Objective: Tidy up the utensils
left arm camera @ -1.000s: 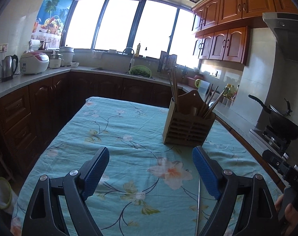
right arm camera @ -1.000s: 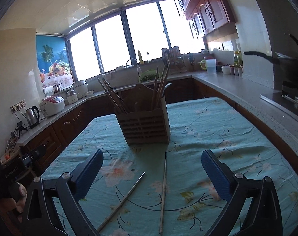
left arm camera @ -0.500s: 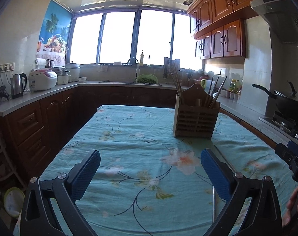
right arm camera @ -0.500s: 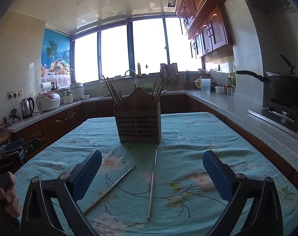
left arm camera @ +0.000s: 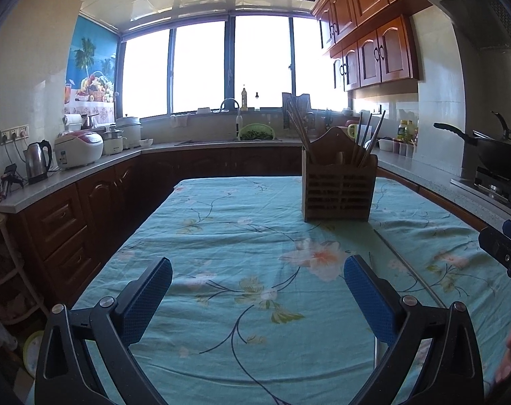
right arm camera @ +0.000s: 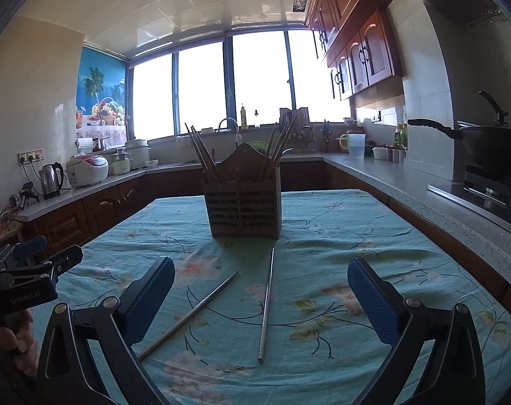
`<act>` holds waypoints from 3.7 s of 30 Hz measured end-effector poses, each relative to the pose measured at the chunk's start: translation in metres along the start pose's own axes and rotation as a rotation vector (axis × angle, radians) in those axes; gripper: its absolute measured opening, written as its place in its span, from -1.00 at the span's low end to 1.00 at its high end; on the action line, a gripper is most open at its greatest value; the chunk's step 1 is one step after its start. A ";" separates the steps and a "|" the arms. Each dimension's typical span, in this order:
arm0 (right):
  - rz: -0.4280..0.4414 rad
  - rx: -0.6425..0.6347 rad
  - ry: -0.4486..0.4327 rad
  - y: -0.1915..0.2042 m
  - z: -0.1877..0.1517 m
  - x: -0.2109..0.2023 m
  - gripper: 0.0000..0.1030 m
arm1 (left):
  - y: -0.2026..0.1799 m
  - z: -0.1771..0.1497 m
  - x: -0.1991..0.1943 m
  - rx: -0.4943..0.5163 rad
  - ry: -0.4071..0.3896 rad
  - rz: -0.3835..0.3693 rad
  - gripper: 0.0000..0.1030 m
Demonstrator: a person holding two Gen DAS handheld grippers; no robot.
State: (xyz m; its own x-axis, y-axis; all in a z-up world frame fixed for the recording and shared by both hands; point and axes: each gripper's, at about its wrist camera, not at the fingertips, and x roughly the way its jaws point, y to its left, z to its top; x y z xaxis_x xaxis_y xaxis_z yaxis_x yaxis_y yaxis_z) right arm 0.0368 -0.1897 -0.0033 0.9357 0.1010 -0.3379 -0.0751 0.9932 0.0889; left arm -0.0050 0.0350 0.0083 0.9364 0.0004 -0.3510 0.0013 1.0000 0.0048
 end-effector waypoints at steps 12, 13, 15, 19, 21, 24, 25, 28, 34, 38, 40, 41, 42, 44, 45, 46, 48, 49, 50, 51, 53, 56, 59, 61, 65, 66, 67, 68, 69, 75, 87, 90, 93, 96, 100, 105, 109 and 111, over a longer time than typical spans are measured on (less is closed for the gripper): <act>0.006 -0.001 -0.026 0.001 -0.004 -0.004 1.00 | 0.008 -0.004 0.002 -0.024 -0.013 0.003 0.99; 0.009 0.000 -0.029 0.001 -0.004 -0.005 1.00 | 0.009 -0.005 0.003 -0.025 -0.014 0.003 0.99; 0.010 -0.001 -0.030 0.000 -0.004 -0.005 1.00 | 0.009 -0.006 0.003 -0.024 -0.014 0.002 0.99; 0.014 -0.002 -0.035 0.000 -0.003 -0.005 1.00 | 0.009 -0.007 0.003 -0.027 -0.021 0.004 0.99; 0.016 -0.002 -0.036 0.000 -0.002 -0.005 1.00 | 0.009 -0.007 0.002 -0.027 -0.024 0.004 0.99; 0.017 -0.002 -0.037 0.001 -0.001 -0.005 1.00 | 0.008 -0.007 0.003 -0.024 -0.026 0.007 0.99; 0.018 -0.001 -0.038 0.000 -0.001 -0.005 1.00 | 0.008 -0.007 0.003 -0.022 -0.025 0.008 0.99; 0.020 -0.001 -0.044 0.001 -0.001 -0.006 1.00 | 0.008 -0.008 0.004 -0.018 -0.025 0.014 0.99; 0.023 -0.003 -0.054 0.003 -0.001 -0.008 1.00 | 0.006 -0.009 0.003 -0.014 -0.032 0.014 0.98; 0.026 -0.002 -0.065 0.003 0.000 -0.009 1.00 | 0.006 -0.008 0.003 -0.015 -0.037 0.017 0.98; 0.026 -0.002 -0.066 0.003 0.001 -0.009 1.00 | 0.006 -0.009 0.003 -0.013 -0.039 0.017 0.98; 0.028 -0.002 -0.065 0.003 0.000 -0.009 1.00 | 0.006 -0.009 0.003 -0.012 -0.039 0.017 0.98; 0.029 -0.002 -0.065 0.003 0.001 -0.009 1.00 | 0.005 -0.010 0.003 -0.011 -0.040 0.019 0.98; 0.027 -0.001 -0.065 0.004 0.000 -0.010 1.00 | 0.005 -0.010 0.002 -0.009 -0.043 0.018 0.98; 0.028 -0.001 -0.065 0.004 0.000 -0.010 1.00 | 0.004 -0.011 0.001 -0.008 -0.046 0.020 0.98; 0.029 0.000 -0.064 0.004 0.000 -0.009 1.00 | 0.004 -0.011 0.001 -0.007 -0.047 0.021 0.98; 0.029 -0.001 -0.065 0.004 0.000 -0.010 1.00 | 0.003 -0.011 0.001 -0.006 -0.046 0.022 0.98; 0.029 -0.001 -0.065 0.004 0.000 -0.010 1.00 | 0.003 -0.012 0.001 -0.005 -0.046 0.024 0.98; 0.030 0.000 -0.065 0.004 0.000 -0.009 1.00 | 0.003 -0.012 0.001 -0.004 -0.045 0.023 0.98; 0.030 -0.001 -0.065 0.004 0.000 -0.009 1.00 | 0.003 -0.012 0.002 -0.003 -0.044 0.023 0.98; 0.030 -0.001 -0.066 0.004 0.000 -0.010 1.00 | 0.003 -0.012 0.001 -0.003 -0.045 0.024 0.98; 0.030 -0.001 -0.066 0.004 0.000 -0.009 1.00 | 0.003 -0.011 0.000 -0.001 -0.048 0.026 0.98; 0.030 0.000 -0.066 0.005 0.000 -0.010 1.00 | 0.002 -0.012 0.000 0.001 -0.048 0.024 0.98; 0.030 -0.001 -0.066 0.005 0.000 -0.009 1.00 | 0.002 -0.013 0.000 0.001 -0.047 0.024 0.98; 0.033 0.001 -0.068 0.004 0.000 -0.009 1.00 | 0.002 -0.013 0.000 0.000 -0.045 0.023 0.98; 0.033 0.000 -0.068 0.005 0.000 -0.009 1.00 | 0.002 -0.013 0.000 0.000 -0.045 0.024 0.98; 0.032 -0.001 -0.068 0.005 0.000 -0.010 1.00 | 0.002 -0.012 0.000 0.000 -0.046 0.025 0.98; 0.033 -0.001 -0.070 0.005 0.000 -0.010 1.00 | 0.002 -0.012 0.000 0.001 -0.045 0.024 0.98; 0.033 -0.002 -0.071 0.006 0.001 -0.010 1.00 | 0.002 -0.012 0.000 0.001 -0.045 0.023 0.98; 0.036 -0.003 -0.074 0.007 0.002 -0.010 1.00 | 0.000 -0.012 0.001 0.004 -0.041 0.020 0.98; 0.040 -0.001 -0.079 0.008 0.004 -0.011 1.00 | -0.001 -0.012 0.002 0.002 -0.039 0.019 0.98; 0.041 0.003 -0.079 0.008 0.005 -0.013 1.00 | -0.002 -0.012 0.002 0.003 -0.038 0.017 0.98; 0.046 0.007 -0.082 0.009 0.008 -0.014 1.00 | -0.003 -0.012 0.003 0.006 -0.037 0.017 0.98; 0.052 0.011 -0.087 0.010 0.010 -0.015 1.00 | -0.005 -0.011 0.004 0.010 -0.032 0.016 0.98; 0.056 0.011 -0.086 0.011 0.013 -0.013 1.00 | -0.008 -0.010 0.005 0.016 -0.027 0.013 0.98; 0.062 0.017 -0.081 0.009 0.012 -0.011 1.00 | -0.012 -0.009 0.004 0.016 -0.023 0.013 0.98; 0.066 0.023 -0.080 0.009 0.012 -0.009 1.00 | -0.014 -0.008 0.005 0.016 -0.019 0.014 0.98; 0.067 0.024 -0.079 0.009 0.012 -0.009 1.00 | -0.015 -0.008 0.005 0.016 -0.017 0.015 0.98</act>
State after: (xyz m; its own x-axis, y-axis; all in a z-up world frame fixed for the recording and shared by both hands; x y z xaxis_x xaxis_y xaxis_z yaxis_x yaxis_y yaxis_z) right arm 0.0321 -0.1824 0.0121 0.9533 0.1615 -0.2552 -0.1313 0.9826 0.1314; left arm -0.0028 0.0205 -0.0013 0.9423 0.0153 -0.3344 -0.0075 0.9997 0.0248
